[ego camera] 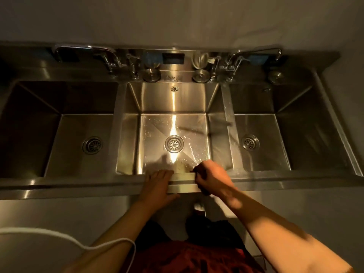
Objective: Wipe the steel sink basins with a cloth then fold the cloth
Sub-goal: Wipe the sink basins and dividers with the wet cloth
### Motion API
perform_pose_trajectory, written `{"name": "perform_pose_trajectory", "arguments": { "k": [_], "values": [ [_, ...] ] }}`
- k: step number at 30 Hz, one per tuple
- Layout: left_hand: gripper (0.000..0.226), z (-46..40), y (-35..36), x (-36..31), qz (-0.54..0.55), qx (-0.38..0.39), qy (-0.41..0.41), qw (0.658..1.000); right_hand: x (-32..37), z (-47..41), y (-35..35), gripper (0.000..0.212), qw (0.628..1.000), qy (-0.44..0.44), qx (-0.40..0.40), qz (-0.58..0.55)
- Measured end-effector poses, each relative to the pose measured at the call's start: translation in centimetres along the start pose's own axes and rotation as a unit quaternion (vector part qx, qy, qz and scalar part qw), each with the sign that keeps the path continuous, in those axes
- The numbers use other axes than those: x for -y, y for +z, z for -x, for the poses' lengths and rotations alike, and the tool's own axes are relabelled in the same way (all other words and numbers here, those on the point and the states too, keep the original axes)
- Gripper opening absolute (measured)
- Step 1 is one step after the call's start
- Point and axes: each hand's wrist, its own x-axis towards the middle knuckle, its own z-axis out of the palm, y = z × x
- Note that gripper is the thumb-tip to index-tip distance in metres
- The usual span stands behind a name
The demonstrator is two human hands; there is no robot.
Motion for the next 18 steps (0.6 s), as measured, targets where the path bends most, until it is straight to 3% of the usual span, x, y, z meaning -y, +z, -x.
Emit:
{"name": "perform_pose_trajectory", "arguments": {
  "k": [4,8,12,14,18],
  "values": [
    [0.092,-2.4,1.3,-5.3,0.026,0.007,0.005,1.000,-5.2,-0.1,-3.2,0.019,1.000,-0.010,0.006,-0.009],
    [0.090,-4.1,2.5,-8.6,0.031,0.009,0.010,0.999,-7.5,-0.7,-3.7,0.033,0.995,-0.083,0.022,0.058],
    [0.091,-5.1,3.0,-10.1,0.018,0.015,0.006,1.000,-8.7,-0.7,-4.8,0.041,0.993,-0.106,0.011,0.053],
    [0.091,-5.5,2.9,-10.5,0.029,0.020,0.010,0.999,-8.9,-0.9,-6.6,0.034,0.994,-0.107,-0.019,0.007],
    [0.084,-6.7,1.8,-12.1,0.124,-0.018,-0.008,0.992,-7.9,-3.3,-11.0,0.004,0.979,-0.120,-0.156,-0.047]
  ]
}}
